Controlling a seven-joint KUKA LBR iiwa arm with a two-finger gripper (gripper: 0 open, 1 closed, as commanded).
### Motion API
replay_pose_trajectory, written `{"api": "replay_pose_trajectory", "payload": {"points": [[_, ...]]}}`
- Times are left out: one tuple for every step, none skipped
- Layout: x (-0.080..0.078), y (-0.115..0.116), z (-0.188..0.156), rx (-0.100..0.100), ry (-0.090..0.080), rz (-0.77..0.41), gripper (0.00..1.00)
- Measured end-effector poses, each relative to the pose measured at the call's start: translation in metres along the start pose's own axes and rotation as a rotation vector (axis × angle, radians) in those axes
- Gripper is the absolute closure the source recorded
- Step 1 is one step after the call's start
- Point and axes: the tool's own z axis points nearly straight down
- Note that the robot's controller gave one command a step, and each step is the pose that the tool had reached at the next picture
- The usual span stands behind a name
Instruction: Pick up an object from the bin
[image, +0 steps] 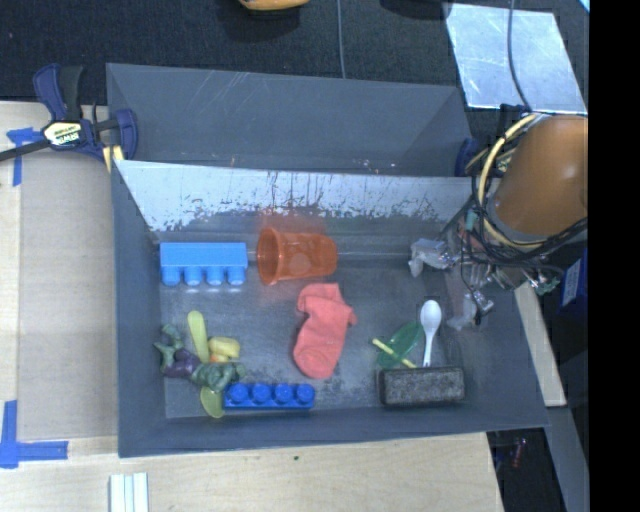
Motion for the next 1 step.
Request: {"api": "replay_pose_trajectory", "payload": {"points": [[0.0074, -0.0020, 0.0581, 0.003, -0.005, 0.031, 0.00]]}}
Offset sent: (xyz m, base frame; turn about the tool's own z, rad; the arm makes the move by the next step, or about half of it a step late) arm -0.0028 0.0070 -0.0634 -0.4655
